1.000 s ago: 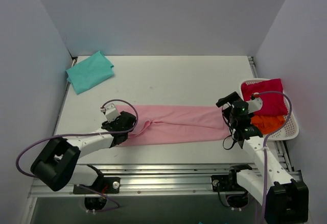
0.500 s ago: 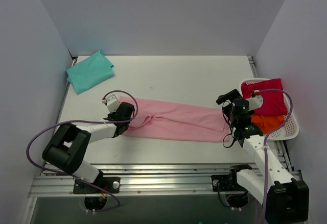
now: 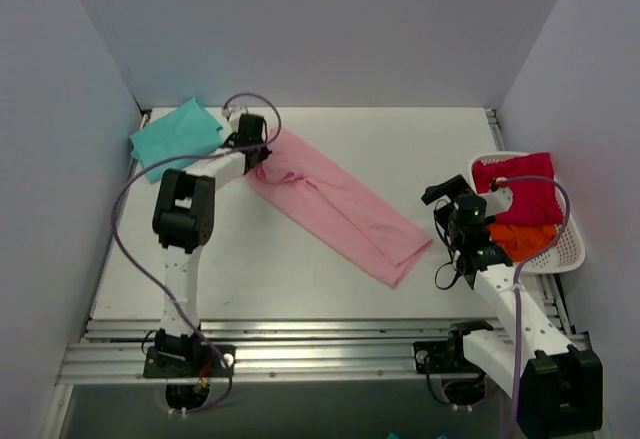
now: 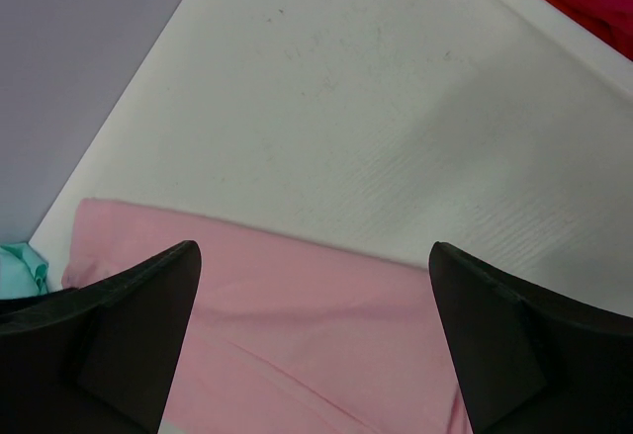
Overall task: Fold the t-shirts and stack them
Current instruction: Rotate the tshirt 90 degrees
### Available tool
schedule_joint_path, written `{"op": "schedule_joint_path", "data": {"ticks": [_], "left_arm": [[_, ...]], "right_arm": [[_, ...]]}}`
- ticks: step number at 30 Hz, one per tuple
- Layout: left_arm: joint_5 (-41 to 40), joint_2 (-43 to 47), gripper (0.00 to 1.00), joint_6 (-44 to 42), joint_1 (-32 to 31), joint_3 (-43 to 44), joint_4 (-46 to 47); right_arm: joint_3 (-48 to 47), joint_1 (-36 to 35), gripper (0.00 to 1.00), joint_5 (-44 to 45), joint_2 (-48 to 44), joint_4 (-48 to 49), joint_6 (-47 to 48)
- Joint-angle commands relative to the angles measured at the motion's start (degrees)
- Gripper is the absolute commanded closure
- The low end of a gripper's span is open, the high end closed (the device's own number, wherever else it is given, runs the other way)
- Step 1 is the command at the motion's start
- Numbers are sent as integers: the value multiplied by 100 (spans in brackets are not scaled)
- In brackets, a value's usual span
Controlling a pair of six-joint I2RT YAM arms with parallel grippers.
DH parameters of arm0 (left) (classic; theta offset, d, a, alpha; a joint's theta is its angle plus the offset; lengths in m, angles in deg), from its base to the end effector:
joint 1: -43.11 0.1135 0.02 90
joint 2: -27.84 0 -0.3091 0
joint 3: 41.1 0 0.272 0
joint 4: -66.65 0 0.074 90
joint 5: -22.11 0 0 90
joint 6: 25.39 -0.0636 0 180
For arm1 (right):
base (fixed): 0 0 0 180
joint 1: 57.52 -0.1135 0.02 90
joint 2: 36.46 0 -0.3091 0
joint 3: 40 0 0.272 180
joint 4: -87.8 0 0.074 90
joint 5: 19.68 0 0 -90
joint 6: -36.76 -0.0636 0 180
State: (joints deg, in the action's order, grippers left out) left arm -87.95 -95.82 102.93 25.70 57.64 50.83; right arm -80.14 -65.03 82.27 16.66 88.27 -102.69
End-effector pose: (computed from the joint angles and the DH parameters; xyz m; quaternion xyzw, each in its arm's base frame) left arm 0.5212 -0.1406 0.1689 -0.2338 0.8671 -0.0518 0.4368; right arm 0.2323 0.0173 0.2701 0.3384 0.7010 0.2255 0.5858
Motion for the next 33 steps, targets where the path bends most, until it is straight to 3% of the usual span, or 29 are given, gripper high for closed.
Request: {"op": "schedule_joint_path", "data": {"ticks": [1,2,3,6,7,8,10,13,14,16,18,22,26,31,33], "left_arm": [[1307,-1166,98,-615,273,2305,-956],[1511,-1831,98,-685,291,2925,-1394],[1713,-2151,98,-825,291,4080,-1511],[2951,-3451,91,-1064,317,5852,-1740],[3224,-3742,51,-1073,317,7042,-1854],[3392,-4162,11,-1021,352,7523,-2107],[3324,-4167,6,-1011,370,7723,-2189],[2781,-2931,6,-1055,440,6234,-1208],[2570,-2049,6,-1134,458,4975,-430],[1605,-1200,6,-1318,440,3947,198],[745,-92,6,-1556,327,2882,393],[-190,1534,6,-1575,54,1169,316],[-244,3001,6,-1022,-236,-791,316],[107,3725,6,-72,-1070,-3198,1086],[-94,3726,6,385,-1772,-3483,1142]], "right_arm": [[6,-31,4,167,-30,199,6],[6,-31,4,177,-39,217,14],[6,-40,4,194,-39,217,14],[-11,-58,4,282,-48,226,32],[-11,-58,4,326,-56,200,41],[-20,-67,4,335,-56,199,58],[-38,-84,4,387,-74,173,67],[15,-102,4,423,-100,217,76],[24,-102,4,423,-74,260,76],[59,-111,4,379,-30,339,76],[85,-128,4,352,31,401,59],[112,-181,4,344,172,533,58],[147,-260,5,309,172,551,41],[191,-453,5,475,163,560,58],[147,-506,5,493,216,542,67]]}}
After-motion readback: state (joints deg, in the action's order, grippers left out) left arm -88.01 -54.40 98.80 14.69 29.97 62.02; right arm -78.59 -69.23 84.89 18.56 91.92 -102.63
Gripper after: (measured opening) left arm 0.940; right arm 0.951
